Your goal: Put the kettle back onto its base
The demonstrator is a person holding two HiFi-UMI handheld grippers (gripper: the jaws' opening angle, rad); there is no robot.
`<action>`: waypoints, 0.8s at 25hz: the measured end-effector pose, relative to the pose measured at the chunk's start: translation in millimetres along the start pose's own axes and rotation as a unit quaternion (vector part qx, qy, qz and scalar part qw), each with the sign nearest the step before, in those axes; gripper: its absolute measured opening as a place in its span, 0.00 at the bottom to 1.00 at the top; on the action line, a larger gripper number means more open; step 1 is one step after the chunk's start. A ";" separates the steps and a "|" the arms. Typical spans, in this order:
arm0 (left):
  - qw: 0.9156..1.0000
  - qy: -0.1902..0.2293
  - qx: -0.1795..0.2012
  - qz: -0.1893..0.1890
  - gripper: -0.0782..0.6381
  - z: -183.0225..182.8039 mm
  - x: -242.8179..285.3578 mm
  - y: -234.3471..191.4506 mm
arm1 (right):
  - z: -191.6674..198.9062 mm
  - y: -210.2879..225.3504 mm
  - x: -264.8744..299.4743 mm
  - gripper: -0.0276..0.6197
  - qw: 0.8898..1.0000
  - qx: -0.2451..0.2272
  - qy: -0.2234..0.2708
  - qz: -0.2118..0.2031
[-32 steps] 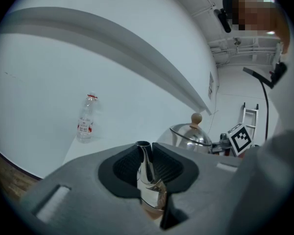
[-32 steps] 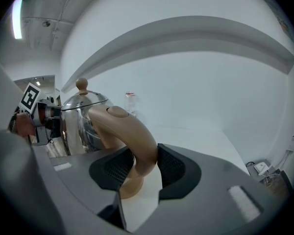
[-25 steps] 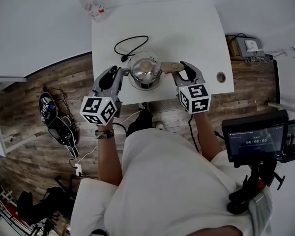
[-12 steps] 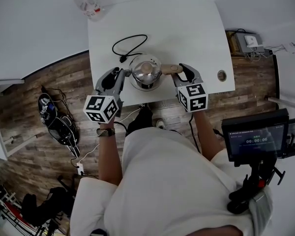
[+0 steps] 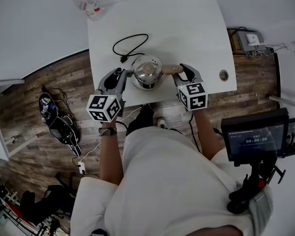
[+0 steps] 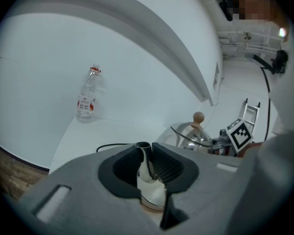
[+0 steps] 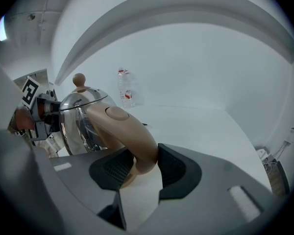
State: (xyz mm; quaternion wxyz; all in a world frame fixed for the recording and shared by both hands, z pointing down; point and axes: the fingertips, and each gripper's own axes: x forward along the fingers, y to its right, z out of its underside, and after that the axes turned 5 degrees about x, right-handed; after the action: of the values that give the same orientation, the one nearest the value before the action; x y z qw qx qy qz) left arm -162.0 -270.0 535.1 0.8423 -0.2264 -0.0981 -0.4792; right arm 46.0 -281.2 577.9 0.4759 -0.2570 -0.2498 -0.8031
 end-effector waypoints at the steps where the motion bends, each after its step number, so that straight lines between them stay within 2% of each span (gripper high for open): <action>1: 1.000 0.000 -0.001 0.001 0.21 0.1 0.4 0.1 | -1.3 0.7 0.0 0.28 1.000 0.000 0.002 0.001; 20: 1.000 0.003 -0.011 0.000 0.22 1.8 -1.9 0.8 | 0.8 -2.1 -5.7 0.28 1.000 0.005 0.004 0.000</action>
State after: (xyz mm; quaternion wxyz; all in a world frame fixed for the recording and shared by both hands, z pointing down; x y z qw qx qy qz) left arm -162.2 -267.4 535.7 0.8401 -0.2340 -0.0908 -0.4809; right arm 46.6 -276.2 574.5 0.4785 -0.2518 -0.2521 -0.8025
